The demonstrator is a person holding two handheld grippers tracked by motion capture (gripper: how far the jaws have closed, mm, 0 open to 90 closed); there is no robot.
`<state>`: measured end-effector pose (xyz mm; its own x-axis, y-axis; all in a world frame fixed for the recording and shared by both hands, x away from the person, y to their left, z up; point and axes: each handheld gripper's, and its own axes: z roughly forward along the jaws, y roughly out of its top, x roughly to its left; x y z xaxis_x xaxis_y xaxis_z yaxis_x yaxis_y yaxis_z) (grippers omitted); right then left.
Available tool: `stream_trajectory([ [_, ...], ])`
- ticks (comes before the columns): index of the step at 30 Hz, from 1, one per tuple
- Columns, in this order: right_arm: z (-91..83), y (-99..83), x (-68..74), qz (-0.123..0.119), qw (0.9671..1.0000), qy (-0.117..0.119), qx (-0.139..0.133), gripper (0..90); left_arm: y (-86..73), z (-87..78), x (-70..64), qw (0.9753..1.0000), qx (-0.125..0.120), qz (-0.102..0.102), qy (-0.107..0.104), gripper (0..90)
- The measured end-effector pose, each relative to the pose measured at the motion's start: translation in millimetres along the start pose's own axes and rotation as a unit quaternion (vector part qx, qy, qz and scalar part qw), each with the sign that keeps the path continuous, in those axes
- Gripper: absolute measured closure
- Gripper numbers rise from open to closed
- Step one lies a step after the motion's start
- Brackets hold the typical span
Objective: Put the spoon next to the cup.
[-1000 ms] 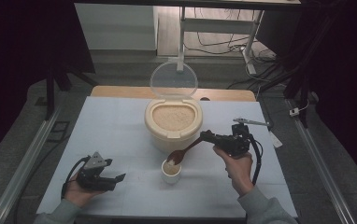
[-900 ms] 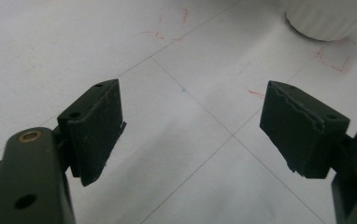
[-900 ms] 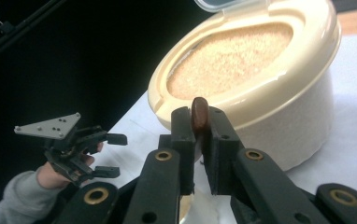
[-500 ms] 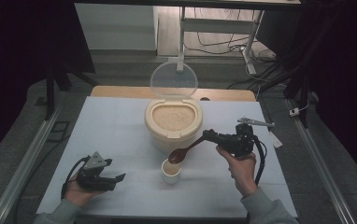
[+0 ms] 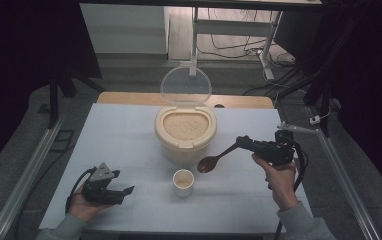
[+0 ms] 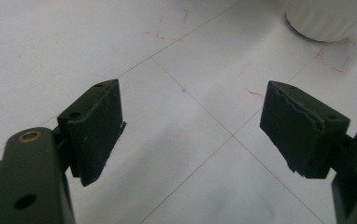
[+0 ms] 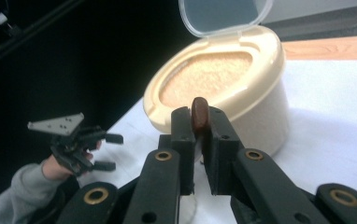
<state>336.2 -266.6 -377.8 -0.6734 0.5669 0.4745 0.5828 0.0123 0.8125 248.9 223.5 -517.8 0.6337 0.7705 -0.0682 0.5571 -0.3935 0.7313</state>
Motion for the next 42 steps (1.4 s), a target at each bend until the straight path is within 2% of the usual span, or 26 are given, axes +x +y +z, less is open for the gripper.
stream_trajectory([
  [8, 2.1, -5.7, -5.0, -0.014, 0.998, 0.003, 0.061, 82.8, 0.3, 0.7, 0.1, 1.0, 0.001, 0.001, 0.0, 20.8],
  [20, 16.2, -17.7, -7.2, -0.018, 0.993, 0.013, 0.116, 82.8, 0.2, 0.8, 0.0, 1.0, 0.002, 0.001, 0.0, 20.8],
  [25, 26.6, -22.7, -6.8, -0.019, 0.9885, 0.021, 0.148, 82.7, 0.2, 0.9, 0.3, 1.0, 0.003, 0.001, 0.0, 20.8],
  [29, 36.8, -25.8, -7.4, -0.018, 0.9825, 0.035, 0.182, 82.7, 0.1, 1.2, 0.0, 1.0, 0.004, 0.001, 0.0, 20.7],
  [33, 45.2, -28.5, -6.0, -0.027, 0.9777, 0.031, 0.206, 82.7, 0.1, 1.2, -0.1, 1.0, 0.004, 0.001, 0.0, 20.7],
  [36, 52.0, -30.8, -7.1, -0.029, 0.9758, 0.025, 0.216, 82.6, 0.2, 1.3, -0.4, 1.0, 0.004, 0.002, 0.0, 20.7],
  [42, 64.9, -29.6, -11.5, -0.022, 0.9765, 0.027, 0.213, 82.1, 0.1, 1.5, 0.1, 1.0, 0.005, 0.002, 0.0, 20.7],
])
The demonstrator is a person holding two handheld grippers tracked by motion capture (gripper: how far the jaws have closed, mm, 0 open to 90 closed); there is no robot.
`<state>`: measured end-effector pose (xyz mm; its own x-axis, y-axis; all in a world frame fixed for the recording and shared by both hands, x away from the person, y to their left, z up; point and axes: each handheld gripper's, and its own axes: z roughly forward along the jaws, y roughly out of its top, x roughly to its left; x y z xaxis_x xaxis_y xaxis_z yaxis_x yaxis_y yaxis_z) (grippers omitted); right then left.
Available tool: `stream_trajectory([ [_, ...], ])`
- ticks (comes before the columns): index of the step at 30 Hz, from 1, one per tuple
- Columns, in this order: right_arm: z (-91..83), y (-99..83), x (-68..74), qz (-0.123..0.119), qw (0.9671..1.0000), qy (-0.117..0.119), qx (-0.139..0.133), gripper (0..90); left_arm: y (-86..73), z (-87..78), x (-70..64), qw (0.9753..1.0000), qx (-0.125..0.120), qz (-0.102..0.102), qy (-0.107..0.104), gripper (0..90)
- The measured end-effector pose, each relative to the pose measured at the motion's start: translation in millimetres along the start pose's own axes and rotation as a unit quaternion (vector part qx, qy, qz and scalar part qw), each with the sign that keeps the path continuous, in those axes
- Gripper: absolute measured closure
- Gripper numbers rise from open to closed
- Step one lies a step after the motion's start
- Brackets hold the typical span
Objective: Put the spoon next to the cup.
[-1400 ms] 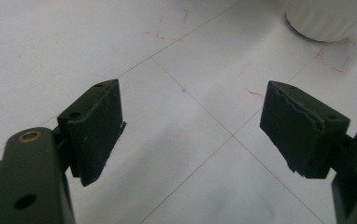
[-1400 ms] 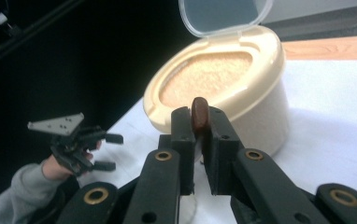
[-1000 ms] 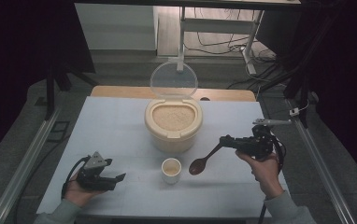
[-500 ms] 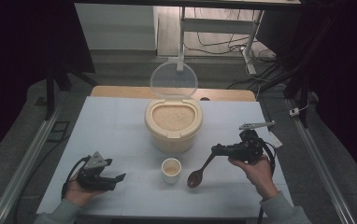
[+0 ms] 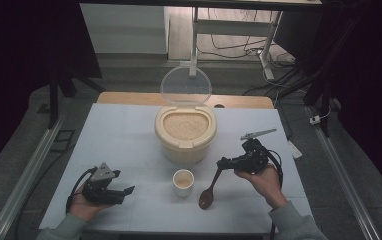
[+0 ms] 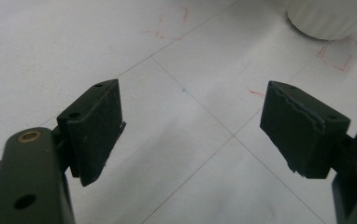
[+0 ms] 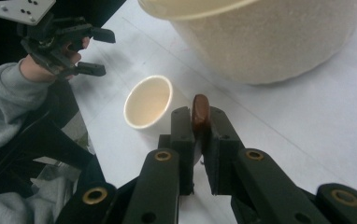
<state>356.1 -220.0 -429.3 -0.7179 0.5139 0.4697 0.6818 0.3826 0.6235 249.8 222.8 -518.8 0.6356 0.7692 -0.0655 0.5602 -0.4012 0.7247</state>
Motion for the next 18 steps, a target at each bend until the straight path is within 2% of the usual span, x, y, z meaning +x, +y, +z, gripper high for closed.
stream_trajectory([
  [5, 11.9, 4.5, -5.8, 0.008, 0.9999, -0.01, -0.006, 80.7, -0.1, 0.0, -0.2, 1.0, 0.0, 0.001, 0.0, 20.7],
  [13, 30.3, 3.1, -28.0, 0.042, 0.9987, -0.029, -0.009, 76.4, 0.0, 0.0, -0.5, 1.0, -0.001, 0.002, -0.001, 20.7],
  [18, 40.7, -0.4, -38.0, 0.05, 0.9975, -0.049, -0.007, 72.8, 0.2, 0.7, -1.0, 1.0, 0.002, 0.004, -0.001, 20.6],
])
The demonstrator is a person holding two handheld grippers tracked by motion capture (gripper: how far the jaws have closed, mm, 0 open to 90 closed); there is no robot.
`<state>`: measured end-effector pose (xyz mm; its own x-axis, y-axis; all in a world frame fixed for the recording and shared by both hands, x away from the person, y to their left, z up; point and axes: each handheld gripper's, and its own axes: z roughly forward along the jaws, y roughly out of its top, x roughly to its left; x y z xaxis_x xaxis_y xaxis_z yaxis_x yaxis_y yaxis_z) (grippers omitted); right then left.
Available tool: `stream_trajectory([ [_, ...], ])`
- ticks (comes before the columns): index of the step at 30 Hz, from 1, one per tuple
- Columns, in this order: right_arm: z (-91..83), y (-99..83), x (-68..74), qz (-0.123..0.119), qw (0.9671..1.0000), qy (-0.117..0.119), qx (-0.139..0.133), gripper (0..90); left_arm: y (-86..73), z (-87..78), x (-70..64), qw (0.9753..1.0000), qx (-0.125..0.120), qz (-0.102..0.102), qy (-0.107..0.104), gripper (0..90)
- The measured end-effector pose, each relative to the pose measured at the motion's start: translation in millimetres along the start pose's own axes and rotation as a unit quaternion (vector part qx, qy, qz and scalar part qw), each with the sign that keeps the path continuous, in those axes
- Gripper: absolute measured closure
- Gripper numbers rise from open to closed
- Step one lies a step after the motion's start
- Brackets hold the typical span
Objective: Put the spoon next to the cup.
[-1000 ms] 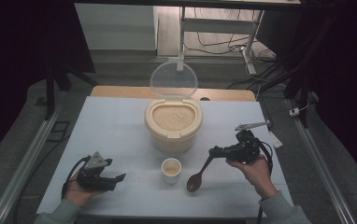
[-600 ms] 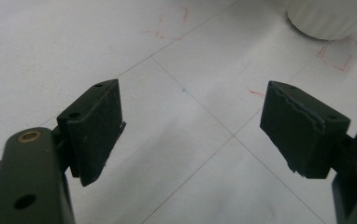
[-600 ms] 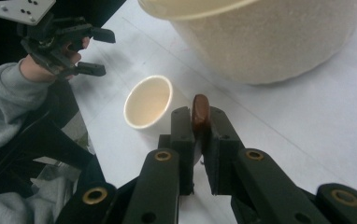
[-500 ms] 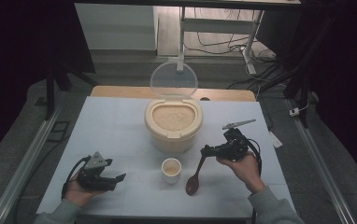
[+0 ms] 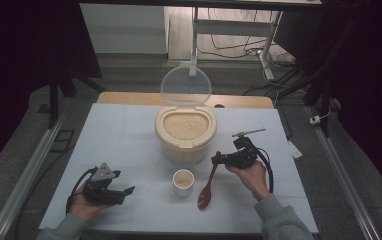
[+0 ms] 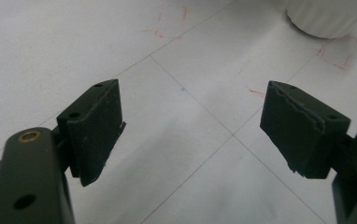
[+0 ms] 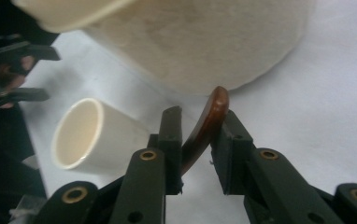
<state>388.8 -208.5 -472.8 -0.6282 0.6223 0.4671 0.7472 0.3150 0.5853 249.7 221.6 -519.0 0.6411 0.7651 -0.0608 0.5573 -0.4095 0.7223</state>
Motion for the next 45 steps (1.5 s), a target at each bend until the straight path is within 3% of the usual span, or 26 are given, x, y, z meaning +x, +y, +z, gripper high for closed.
stream_trajectory([
  [17, 25.3, -17.8, -20.9, 0.031, 0.9986, -0.042, -0.013, 64.6, -0.3, 0.2, -0.3, 1.0, 0.0, 0.0, 0.0, 20.6],
  [25, 32.8, -21.9, -19.5, 0.011, 0.9969, -0.077, -0.013, 59.8, -0.3, 0.5, -0.8, 1.0, 0.002, 0.001, 0.0, 20.5],
  [28, 35.5, -21.8, -17.3, -0.007, 0.9948, -0.101, -0.009, 56.8, -0.4, 0.5, -0.5, 1.0, 0.001, -0.001, 0.0, 20.5],
  [34, 38.1, -21.4, -14.6, -0.025, 0.992, -0.123, -0.011, 47.4, -0.4, 0.6, -0.8, 1.0, 0.002, 0.002, -0.001, 20.6],
  [37, 36.0, -21.6, -15.3, -0.026, 0.9922, -0.12, -0.024, 43.6, -0.5, 0.5, -0.9, 1.0, 0.002, 0.002, -0.001, 20.6],
  [45, 14.6, -24.0, -17.2, -0.042, 0.9871, -0.133, -0.079, 40.4, -0.7, 0.6, -0.3, 1.0, 0.0, -0.001, 0.0, 20.5],
])
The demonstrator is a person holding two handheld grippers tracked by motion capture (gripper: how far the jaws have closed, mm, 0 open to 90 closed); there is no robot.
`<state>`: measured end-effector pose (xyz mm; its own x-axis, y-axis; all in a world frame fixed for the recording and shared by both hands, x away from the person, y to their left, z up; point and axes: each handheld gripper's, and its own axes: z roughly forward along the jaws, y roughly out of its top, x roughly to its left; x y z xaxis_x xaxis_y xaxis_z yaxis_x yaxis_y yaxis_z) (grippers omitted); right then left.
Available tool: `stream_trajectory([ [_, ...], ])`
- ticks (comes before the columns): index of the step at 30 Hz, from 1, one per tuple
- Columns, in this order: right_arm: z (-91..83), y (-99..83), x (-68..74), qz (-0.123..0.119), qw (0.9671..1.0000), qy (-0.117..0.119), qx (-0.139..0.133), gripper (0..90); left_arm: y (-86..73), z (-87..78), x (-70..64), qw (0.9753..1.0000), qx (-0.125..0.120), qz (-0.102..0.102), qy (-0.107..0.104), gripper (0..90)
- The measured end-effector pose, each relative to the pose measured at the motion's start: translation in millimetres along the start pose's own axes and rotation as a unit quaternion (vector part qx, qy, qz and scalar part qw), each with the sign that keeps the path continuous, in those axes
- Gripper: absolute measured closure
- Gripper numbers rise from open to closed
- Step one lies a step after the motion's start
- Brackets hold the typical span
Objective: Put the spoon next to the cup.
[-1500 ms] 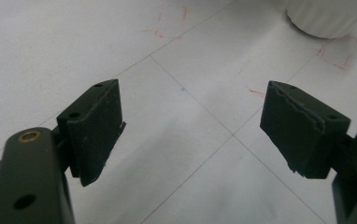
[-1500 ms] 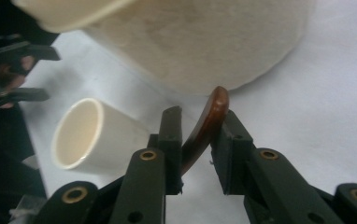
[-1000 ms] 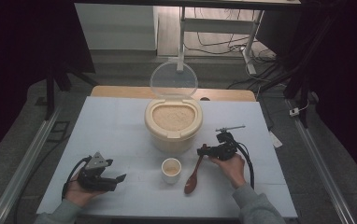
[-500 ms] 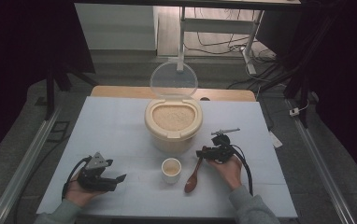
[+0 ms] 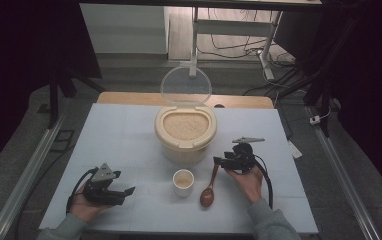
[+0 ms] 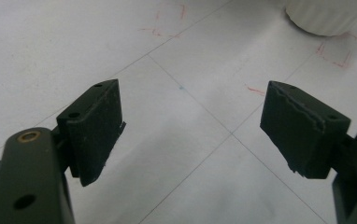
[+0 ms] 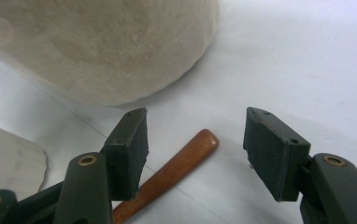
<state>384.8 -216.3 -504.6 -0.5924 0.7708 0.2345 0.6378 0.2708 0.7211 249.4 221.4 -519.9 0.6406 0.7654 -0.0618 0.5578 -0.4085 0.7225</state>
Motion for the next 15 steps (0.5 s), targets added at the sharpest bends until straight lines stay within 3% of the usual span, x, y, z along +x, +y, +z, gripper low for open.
stream_trajectory([
  [11, -43.4, -24.8, 3.6, -0.069, 0.9971, 0.022, -0.024, 42.9, 0.1, -0.3, 0.6, 1.0, -0.003, -0.002, 0.004, 20.6],
  [15, -58.6, -36.9, 2.0, -0.081, 0.9956, 0.034, -0.035, 43.2, 0.2, 0.0, 0.6, 1.0, -0.003, -0.002, 0.004, 20.6],
])
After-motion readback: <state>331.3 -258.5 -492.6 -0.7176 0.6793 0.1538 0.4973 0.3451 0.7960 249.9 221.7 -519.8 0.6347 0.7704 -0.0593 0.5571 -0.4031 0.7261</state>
